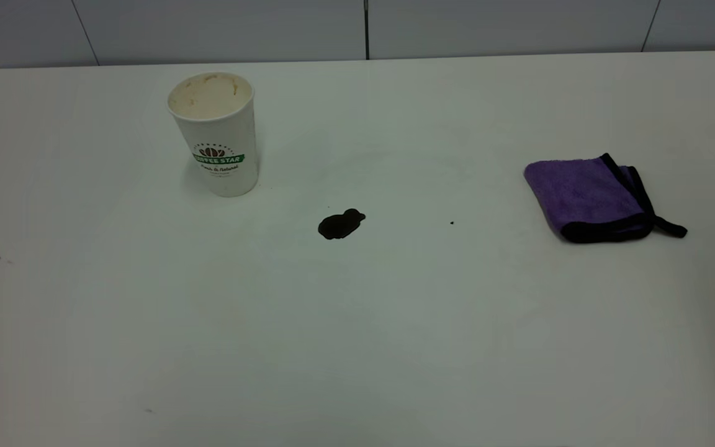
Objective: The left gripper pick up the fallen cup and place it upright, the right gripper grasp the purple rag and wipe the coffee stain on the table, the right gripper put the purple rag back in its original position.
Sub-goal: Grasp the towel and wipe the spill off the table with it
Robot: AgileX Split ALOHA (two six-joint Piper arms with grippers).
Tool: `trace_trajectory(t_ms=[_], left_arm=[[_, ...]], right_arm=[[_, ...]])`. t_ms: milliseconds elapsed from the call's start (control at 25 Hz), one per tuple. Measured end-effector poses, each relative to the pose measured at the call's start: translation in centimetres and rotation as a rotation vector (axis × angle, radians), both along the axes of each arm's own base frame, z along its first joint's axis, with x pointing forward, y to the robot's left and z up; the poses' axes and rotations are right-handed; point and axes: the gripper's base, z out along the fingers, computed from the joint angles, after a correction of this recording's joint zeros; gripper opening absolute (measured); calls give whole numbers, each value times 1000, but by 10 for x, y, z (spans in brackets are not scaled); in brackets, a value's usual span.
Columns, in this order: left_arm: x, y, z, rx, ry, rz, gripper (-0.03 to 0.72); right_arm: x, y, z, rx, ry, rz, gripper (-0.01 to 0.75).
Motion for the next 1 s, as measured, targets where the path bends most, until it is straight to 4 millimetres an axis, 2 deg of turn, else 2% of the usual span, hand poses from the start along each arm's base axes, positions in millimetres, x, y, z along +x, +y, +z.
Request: trace_trajectory(t_ms=[160, 320, 560, 800, 1000], left_arm=[[0, 0, 0, 0, 0, 0, 254], [0, 0, 0, 0, 0, 0, 254], [0, 0, 0, 0, 0, 0, 254], [0, 0, 0, 0, 0, 0, 254], [0, 0, 0, 0, 0, 0, 254]], right_arm=[[52, -2, -17, 4, 41, 26, 729], [102, -3, -54, 23, 102, 57, 727], [164, -1, -109, 51, 227, 104, 726], [228, 24, -147, 39, 313, 201, 721], [273, 53, -193, 39, 395, 262, 713]])
